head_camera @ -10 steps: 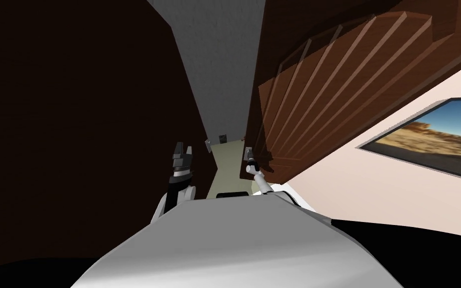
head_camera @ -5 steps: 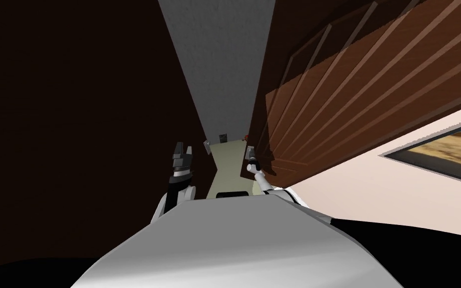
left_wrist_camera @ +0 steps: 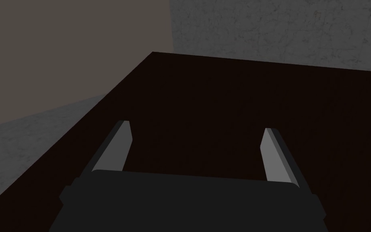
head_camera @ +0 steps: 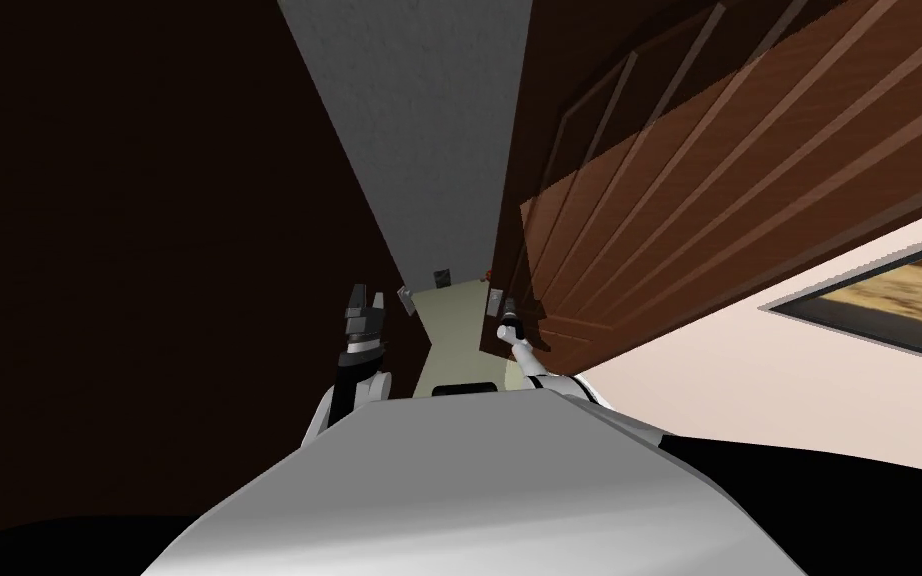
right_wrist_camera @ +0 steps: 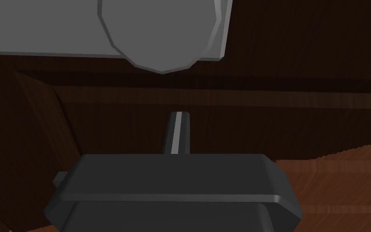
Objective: Push the door open
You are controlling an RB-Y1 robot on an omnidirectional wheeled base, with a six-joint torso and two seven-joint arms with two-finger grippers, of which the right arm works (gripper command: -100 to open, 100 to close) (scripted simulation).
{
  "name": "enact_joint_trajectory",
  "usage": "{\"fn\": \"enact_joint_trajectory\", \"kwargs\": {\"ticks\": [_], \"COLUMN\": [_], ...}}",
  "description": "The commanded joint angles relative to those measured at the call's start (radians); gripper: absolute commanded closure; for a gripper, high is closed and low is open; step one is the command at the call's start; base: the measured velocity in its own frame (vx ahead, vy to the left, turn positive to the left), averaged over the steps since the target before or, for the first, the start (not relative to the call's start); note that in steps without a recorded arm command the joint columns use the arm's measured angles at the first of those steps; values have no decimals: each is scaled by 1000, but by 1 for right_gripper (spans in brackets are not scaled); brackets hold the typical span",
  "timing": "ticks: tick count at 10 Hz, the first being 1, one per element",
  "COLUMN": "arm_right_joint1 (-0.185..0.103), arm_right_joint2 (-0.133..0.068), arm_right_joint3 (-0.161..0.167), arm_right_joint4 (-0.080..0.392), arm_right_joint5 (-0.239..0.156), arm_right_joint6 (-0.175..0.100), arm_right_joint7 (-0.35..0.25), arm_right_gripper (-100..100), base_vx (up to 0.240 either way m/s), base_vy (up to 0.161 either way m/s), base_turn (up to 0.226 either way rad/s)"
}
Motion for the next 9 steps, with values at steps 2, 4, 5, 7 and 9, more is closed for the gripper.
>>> {"fn": "enact_joint_trajectory", "kwargs": {"ticks": [2,4,5,7,9], "arm_right_joint1": [-4,-11,-14,-17,0], "arm_right_joint2": [13,50,73,105,71], "arm_right_joint3": [-6,-12,-14,-16,-18], "arm_right_joint4": [0,4,5,7,-18], "arm_right_joint5": [-6,-11,-13,-16,-14], "arm_right_joint6": [13,19,21,23,28], "arm_right_joint7": [18,32,39,45,52], "arm_right_gripper": [-100,-100,-100,-100,-100], "base_vx": [-207,-221,-195,-93,25], "base_vy": [93,113,113,120,12], "base_turn": [-88,-87,-43,-5,-10]}}
